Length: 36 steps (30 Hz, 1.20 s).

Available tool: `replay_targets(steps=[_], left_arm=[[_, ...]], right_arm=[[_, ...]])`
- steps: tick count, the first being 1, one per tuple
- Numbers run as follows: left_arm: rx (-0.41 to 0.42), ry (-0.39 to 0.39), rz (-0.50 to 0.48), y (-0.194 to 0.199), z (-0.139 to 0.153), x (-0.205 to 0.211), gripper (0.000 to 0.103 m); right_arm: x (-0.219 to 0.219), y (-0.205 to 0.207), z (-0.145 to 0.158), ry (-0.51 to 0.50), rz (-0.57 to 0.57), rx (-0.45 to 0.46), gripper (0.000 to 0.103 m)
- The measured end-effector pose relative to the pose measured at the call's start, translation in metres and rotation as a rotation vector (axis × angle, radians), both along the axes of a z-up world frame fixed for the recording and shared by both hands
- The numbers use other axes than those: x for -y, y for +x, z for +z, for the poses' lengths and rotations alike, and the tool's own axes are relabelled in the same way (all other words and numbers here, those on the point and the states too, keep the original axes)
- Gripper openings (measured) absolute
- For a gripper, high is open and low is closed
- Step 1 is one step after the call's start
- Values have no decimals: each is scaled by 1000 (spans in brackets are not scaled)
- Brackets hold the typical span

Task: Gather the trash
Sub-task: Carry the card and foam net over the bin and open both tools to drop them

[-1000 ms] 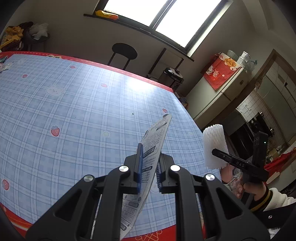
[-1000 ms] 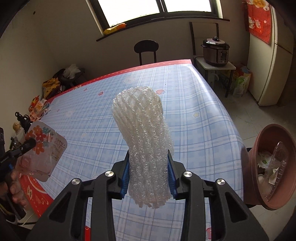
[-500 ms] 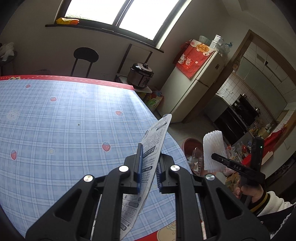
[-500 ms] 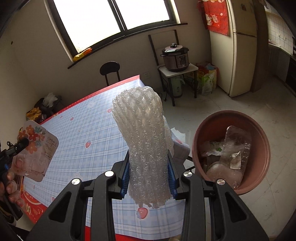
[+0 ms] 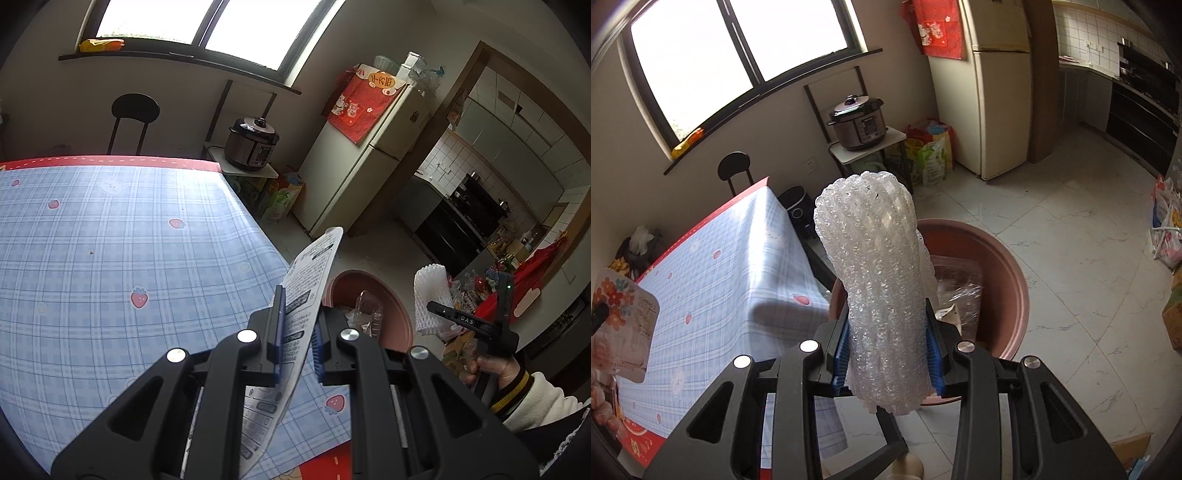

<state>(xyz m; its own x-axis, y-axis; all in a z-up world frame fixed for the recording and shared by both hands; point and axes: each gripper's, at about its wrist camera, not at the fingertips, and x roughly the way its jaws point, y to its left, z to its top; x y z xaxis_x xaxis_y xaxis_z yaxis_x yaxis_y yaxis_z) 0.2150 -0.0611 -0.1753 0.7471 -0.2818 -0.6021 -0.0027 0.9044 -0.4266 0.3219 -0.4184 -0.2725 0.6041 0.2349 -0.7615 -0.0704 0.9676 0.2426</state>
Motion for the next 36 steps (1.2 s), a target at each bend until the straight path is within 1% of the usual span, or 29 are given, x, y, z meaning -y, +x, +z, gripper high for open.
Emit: replay_targets(steps=[3,6,7,8,10,13,14,17,20,22,24,26,32,34,35,36], left_arm=[[-14,5,23,-2,-5,-3,16],[-24,9,47,-5,-6,-5,16],[-28,10,53,-5,-6,-6,16],[-30,14,58,-5,-7,-7,16],[-33,18,58,-5,-6,-7,16],[-33,31,39,1,-4,1,16],[-33,35,28,5,-3,5,16],[-33,39,-19,21,-1,23,16],[-33,42,-87,43,-1,47,16],[-33,47,-138,59,-2,67,16],[-36,43,-190,76,-3,90,16],[-37,38,-240,94,-5,114,16],[-22,35,-400,142,-3,194,16],[-8,31,-438,155,1,216,31],[2,24,-446,160,3,223,51],[16,8,-452,164,6,228,61]], right_arm=[[6,13,-6,-4,-11,-12,35],[8,24,-11,6,-23,-24,40],[8,26,-12,11,-25,-24,48],[8,27,-11,9,-31,-20,52],[8,29,-9,5,-40,-6,63],[10,30,-2,11,-45,19,73],[11,29,0,13,-46,25,75],[19,24,6,24,-59,43,79],[31,17,16,25,-79,66,85],[39,11,21,23,-91,74,93],[48,3,24,24,-101,73,96],[57,-6,26,21,-116,76,98],[81,-25,29,27,-158,73,98],[88,-31,29,25,-175,70,98],[91,-33,29,24,-183,69,98],[96,-35,28,23,-193,68,98]])
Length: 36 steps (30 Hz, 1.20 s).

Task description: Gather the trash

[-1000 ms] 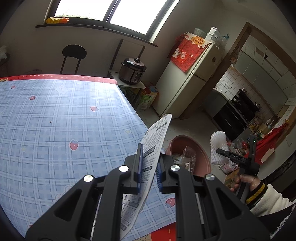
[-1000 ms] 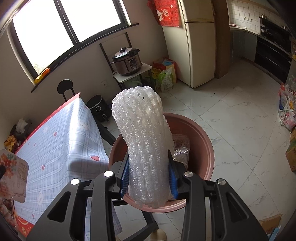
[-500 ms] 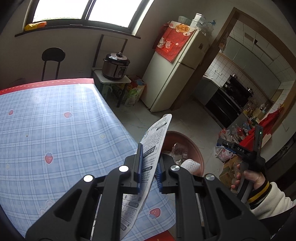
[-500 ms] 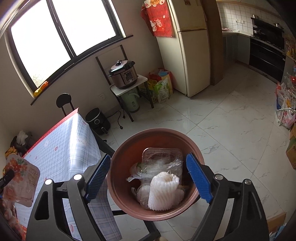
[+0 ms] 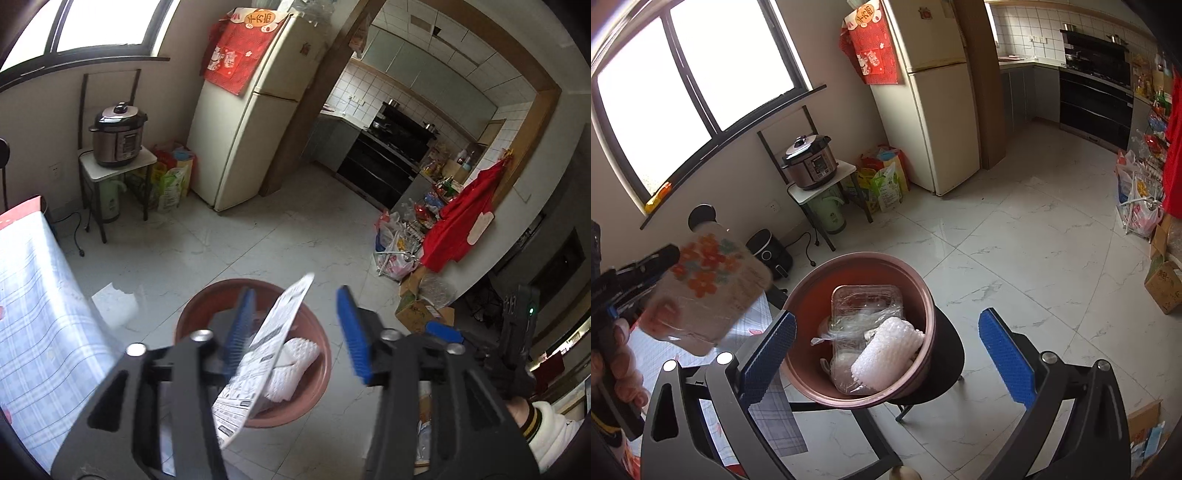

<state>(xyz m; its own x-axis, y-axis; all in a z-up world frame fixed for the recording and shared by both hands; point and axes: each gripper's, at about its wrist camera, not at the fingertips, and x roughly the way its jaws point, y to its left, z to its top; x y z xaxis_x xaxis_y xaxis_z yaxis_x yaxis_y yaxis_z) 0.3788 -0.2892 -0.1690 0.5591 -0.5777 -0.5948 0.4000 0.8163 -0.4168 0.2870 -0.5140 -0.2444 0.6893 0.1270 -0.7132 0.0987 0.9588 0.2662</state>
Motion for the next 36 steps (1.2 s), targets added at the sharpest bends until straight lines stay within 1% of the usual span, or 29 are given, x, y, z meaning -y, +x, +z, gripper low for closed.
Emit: replay_targets(steps=[1,2,4,7,8,9,15,16,17,18,23,27,30,36], left_arm=[[10,-9,2,3,3,2,60],[17,-1,10,6,7,4,61],[25,19,28,7,12,2,61],[48,59,49,-3,19,-10,63],[52,81,59,-6,21,-13,71],[59,101,74,-11,22,-18,82],[92,147,133,-44,38,-56,84],[100,154,144,-52,41,-63,87],[111,163,156,-59,45,-68,94],[128,173,168,-69,49,-74,96],[188,246,179,-103,69,-93,97],[229,282,193,-130,84,-113,97],[242,291,214,-151,97,-129,97],[281,289,225,-185,119,-157,97]], right_arm=[[3,-1,0,-1,-12,1,98],[6,-3,0,1,-21,1,98],[9,-4,0,3,-34,-4,98],[9,-8,6,3,-36,4,98],[7,-10,9,-3,-35,8,98],[5,-12,11,-9,-32,10,98],[-13,-27,35,-29,-26,47,98],[-16,-30,40,-33,-26,55,98],[-21,-33,45,-39,-25,62,98],[-25,-37,51,-45,-25,69,98],[-48,-60,80,-97,-32,100,98],[-70,-82,105,-142,-27,117,98],[-93,-100,121,-178,-20,134,98],[-135,-136,144,-208,-10,159,98]])
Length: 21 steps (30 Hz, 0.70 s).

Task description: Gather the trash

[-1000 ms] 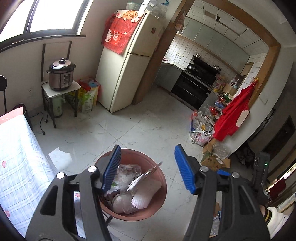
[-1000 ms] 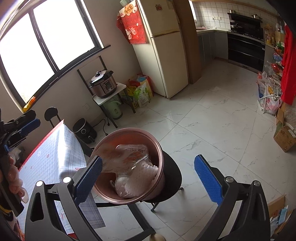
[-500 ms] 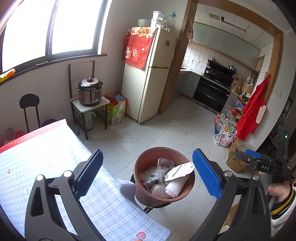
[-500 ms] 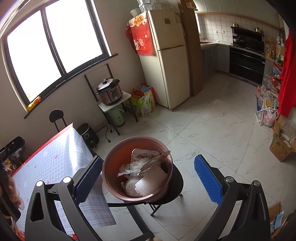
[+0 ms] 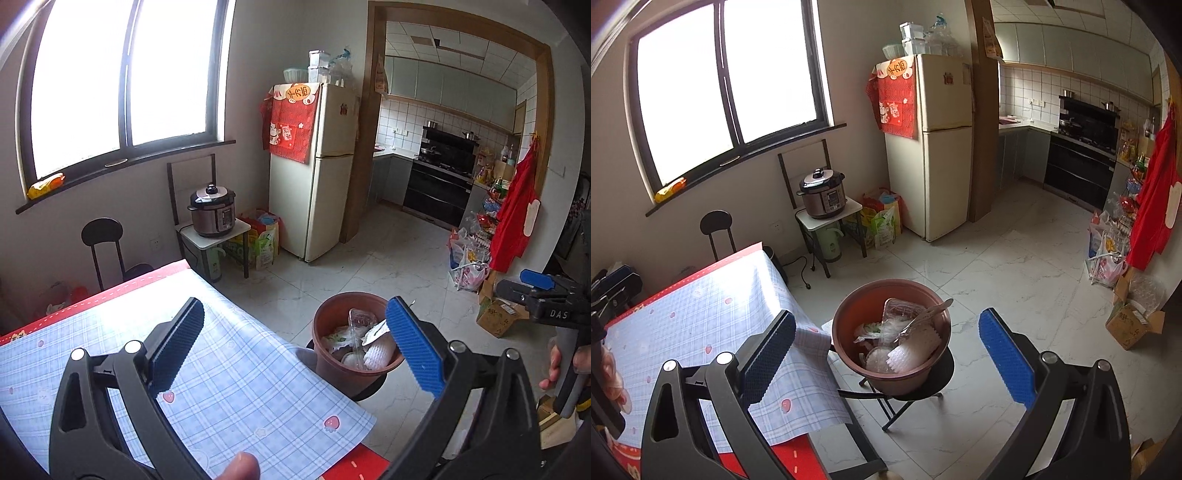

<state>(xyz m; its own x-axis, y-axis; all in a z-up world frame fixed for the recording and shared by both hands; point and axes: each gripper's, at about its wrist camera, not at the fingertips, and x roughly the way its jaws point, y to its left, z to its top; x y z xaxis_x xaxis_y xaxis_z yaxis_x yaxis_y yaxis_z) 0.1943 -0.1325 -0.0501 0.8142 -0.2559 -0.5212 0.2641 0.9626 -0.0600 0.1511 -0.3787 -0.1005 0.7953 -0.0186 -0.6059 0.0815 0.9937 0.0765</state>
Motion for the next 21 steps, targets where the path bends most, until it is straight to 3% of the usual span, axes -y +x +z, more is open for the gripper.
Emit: replay_targets(steps=[9,21], left_arm=[[24,-36,25,-46,19,-26,97],[69,-10,-6,-79,35,-36,97]], right_arm=[[-37,-42,23,-22,-10,48,98],[-62,-76,35,-22,-37,102,98]])
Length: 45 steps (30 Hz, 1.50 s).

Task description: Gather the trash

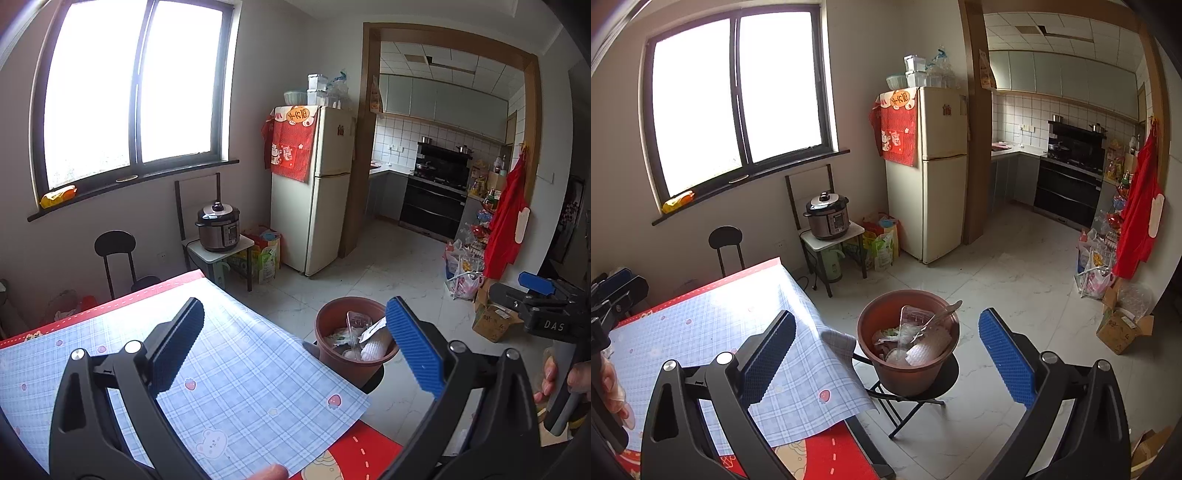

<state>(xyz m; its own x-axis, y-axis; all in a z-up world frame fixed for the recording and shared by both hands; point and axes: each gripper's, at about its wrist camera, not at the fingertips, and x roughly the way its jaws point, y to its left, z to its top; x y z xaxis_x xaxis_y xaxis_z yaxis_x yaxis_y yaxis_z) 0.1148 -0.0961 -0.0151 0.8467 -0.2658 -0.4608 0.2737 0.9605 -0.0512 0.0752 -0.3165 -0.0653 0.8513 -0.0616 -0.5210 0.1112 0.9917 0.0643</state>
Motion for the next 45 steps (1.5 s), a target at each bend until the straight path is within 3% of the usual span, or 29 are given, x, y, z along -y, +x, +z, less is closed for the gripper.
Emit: replay_targets(steps=[45], left_arm=[[17,10,-23,0,4,5,97]], right_arm=[[9,-14,3,0,-68,23,98]])
